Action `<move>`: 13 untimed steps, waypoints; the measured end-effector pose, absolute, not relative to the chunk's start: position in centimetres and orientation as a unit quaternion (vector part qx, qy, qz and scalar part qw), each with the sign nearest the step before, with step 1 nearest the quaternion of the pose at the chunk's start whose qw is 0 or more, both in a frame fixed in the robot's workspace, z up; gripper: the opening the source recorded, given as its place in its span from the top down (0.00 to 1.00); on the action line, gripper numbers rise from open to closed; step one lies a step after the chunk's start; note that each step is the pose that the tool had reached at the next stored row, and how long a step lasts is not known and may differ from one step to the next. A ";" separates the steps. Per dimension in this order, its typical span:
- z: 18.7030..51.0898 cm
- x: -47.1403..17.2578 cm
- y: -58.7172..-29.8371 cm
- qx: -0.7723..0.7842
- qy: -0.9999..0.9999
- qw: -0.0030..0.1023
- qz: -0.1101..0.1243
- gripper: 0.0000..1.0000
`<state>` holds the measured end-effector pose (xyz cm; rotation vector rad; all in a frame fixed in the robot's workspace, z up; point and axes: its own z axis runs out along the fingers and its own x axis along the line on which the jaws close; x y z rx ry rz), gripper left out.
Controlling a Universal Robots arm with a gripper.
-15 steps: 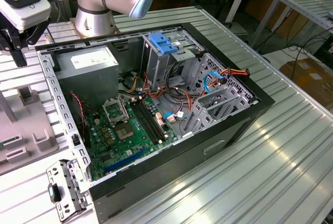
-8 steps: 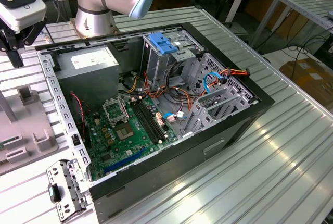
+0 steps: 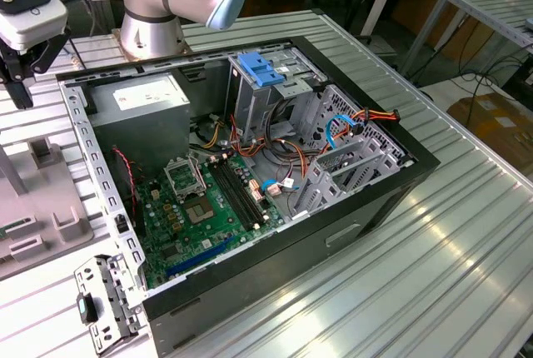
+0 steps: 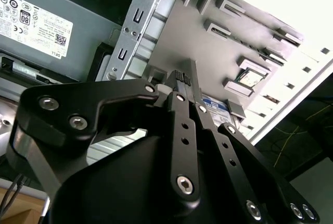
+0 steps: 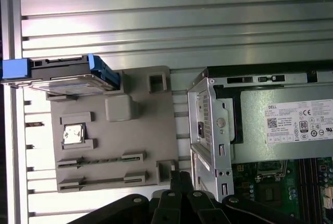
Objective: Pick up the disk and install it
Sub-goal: 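Reach for the disk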
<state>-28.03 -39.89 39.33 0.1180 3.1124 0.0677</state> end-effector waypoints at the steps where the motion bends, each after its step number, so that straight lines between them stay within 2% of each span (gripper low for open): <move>1: 39.3 -28.1 -39.9 0.038 0.999 0.013 0.022 0.89; 13: 39.3 -28.9 -39.9 0.038 0.999 0.013 0.022 0.89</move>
